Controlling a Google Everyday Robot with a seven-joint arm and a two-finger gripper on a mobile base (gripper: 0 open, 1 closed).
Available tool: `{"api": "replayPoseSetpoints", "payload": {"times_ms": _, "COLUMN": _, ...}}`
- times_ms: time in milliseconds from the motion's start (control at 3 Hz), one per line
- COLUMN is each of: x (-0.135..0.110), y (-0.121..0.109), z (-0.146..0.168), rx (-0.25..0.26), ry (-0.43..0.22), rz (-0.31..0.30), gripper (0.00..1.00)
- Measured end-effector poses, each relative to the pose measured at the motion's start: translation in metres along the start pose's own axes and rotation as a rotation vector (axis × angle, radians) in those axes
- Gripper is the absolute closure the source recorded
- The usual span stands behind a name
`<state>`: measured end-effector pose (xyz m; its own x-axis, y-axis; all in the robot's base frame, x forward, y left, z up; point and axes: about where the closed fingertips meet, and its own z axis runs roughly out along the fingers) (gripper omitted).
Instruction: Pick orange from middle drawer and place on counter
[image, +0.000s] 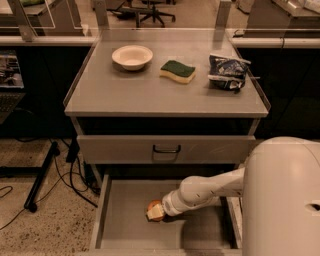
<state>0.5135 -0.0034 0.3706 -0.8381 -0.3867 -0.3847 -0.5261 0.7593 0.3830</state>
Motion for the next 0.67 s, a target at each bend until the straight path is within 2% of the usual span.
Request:
{"api": "replayPoseSetpoints", "payload": {"times_ms": 333, "x": -0.005, "y": 0.014, "z": -0.003, "rx": -0.05, "ry": 0.016, "rz": -0.048, "gripper": 1.0}}
{"api": "replayPoseSetpoints", "payload": {"times_ms": 667, "x": -0.011, "y": 0.049, "z": -0.027, "rx": -0.113, "ry": 0.05, "rz": -0.124, "gripper": 1.0}}
